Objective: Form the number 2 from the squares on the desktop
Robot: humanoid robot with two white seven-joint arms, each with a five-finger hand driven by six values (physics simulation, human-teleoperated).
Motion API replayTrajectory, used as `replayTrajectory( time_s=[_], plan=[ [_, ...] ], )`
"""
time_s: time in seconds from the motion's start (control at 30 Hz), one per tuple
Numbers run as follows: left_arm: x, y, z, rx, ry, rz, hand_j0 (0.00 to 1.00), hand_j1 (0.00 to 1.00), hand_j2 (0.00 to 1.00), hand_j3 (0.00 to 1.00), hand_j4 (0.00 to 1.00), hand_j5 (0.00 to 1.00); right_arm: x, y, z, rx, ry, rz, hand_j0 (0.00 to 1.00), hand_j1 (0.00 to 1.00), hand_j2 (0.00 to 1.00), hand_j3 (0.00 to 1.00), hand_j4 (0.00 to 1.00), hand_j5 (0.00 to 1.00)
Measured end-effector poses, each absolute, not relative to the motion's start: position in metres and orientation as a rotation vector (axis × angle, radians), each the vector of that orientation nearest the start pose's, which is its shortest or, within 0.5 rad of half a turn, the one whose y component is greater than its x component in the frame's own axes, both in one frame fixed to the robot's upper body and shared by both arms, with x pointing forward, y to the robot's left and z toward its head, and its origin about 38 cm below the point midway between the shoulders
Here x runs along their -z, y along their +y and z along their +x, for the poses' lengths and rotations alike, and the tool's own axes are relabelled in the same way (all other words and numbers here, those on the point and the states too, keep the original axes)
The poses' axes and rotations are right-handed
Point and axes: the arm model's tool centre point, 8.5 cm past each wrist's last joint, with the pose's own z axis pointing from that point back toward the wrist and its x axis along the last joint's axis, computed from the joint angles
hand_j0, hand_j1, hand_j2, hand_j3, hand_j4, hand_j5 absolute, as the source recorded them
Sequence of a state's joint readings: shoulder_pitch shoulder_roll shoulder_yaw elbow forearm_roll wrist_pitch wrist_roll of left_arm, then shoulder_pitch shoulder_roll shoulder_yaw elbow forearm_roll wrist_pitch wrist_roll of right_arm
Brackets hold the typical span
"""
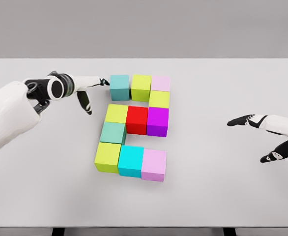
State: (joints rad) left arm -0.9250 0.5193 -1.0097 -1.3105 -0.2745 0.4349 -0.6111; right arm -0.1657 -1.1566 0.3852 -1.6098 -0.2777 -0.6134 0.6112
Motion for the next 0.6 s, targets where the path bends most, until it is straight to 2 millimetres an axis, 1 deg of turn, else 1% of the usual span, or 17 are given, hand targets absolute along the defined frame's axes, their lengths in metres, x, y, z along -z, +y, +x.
replayTrajectory(
  time_s=[0.13, 0.23, 0.3, 0.37, 0.6],
  plan=[
    [-0.176, 0.218, 0.506, 1.528, -0.855, 0.429, 1.0, 1.0, 1.0, 1.0, 1.0, 1.0, -0.211, -0.391, 0.334, -1.666, -1.439, 0.075, 1.0, 1.0, 1.0, 1.0, 1.0, 1.0],
    [-0.18, 0.222, 0.504, 1.524, -0.862, 0.416, 1.0, 1.0, 1.0, 1.0, 1.0, 1.0, -0.211, -0.391, 0.334, -1.666, -1.439, 0.076, 1.0, 1.0, 1.0, 1.0, 1.0, 1.0],
    [-0.188, 0.223, 0.505, 1.517, -0.875, 0.414, 1.0, 1.0, 1.0, 1.0, 1.0, 1.0, -0.21, -0.391, 0.334, -1.666, -1.438, 0.076, 1.0, 1.0, 1.0, 1.0, 1.0, 1.0],
    [-0.19, 0.224, 0.505, 1.512, -0.878, 0.407, 1.0, 1.0, 1.0, 1.0, 1.0, 1.0, -0.211, -0.391, 0.334, -1.669, -1.438, 0.074, 1.0, 1.0, 1.0, 1.0, 1.0, 1.0],
    [-0.188, 0.225, 0.503, 1.511, -0.873, 0.393, 1.0, 1.0, 1.0, 1.0, 1.0, 1.0, -0.21, -0.391, 0.334, -1.673, -1.435, 0.071, 1.0, 1.0, 1.0, 1.0, 1.0, 1.0]
  ],
)
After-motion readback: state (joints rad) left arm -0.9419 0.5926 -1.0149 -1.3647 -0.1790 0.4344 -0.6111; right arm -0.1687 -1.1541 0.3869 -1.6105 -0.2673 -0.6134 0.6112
